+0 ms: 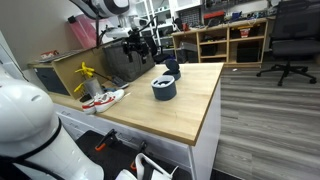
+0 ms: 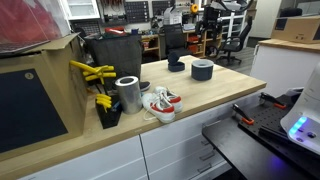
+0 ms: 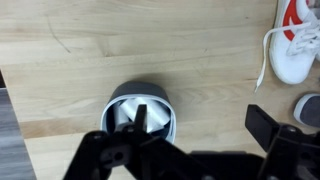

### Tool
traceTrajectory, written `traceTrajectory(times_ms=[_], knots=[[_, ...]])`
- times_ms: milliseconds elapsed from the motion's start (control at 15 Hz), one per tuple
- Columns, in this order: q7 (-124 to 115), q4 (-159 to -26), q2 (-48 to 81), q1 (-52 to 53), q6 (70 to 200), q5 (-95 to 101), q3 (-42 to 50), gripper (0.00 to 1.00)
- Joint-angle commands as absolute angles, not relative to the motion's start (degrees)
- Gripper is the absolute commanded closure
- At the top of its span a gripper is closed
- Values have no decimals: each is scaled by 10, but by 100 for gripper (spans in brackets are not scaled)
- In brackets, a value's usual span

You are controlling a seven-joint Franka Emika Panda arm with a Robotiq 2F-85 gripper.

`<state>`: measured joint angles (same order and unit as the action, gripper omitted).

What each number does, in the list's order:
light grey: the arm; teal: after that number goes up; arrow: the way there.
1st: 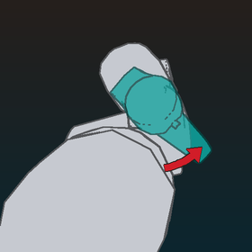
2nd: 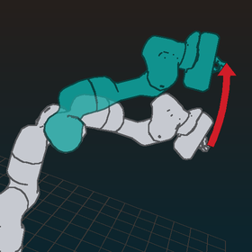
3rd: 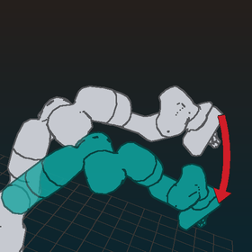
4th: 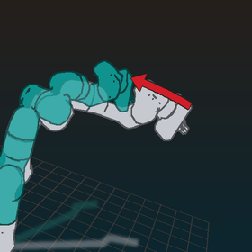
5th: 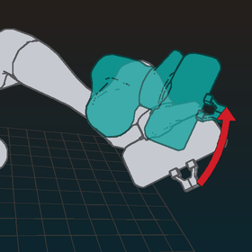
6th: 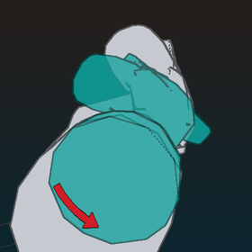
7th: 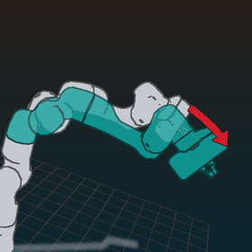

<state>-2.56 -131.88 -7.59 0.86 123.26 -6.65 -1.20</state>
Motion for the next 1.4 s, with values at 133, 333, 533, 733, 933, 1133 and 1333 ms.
traceTrajectory(times_ms=[133,333,533,733,933,1133,1333], knots=[[-27,-1175,64,-4,1207,-10,3,0],[-30,-1124,122,-7,1201,25,12,0],[-30,-1086,165,-6,1191,43,19,0],[-22,-1062,192,-3,1173,54,18,0],[-18,-1074,188,-5,1174,43,15,0],[-13,-1056,190,-4,1145,42,10,0],[-13,-1055,190,-4,1144,42,10,0]])
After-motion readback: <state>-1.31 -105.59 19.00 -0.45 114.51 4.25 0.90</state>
